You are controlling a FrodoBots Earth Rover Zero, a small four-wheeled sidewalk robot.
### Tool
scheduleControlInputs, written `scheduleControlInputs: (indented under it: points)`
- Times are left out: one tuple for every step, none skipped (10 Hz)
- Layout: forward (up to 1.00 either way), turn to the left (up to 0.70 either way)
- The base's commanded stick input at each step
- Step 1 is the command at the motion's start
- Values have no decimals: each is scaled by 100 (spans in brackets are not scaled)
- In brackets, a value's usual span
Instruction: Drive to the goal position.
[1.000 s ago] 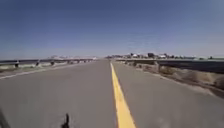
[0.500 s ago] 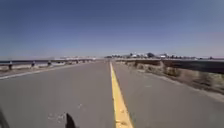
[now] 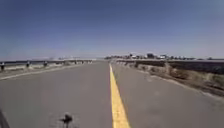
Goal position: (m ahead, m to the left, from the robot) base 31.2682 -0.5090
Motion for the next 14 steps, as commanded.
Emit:
scheduleControlInputs:
  points:
    - [100, 0]
    - [100, 0]
    - [100, 0]
    - [100, 0]
    - [100, 0]
    - [100, 0]
    - [100, 0]
    - [100, 0]
    - [100, 0]
    - [100, 0]
    - [100, 0]
    - [100, 0]
    - [100, 0]
    - [100, 0]
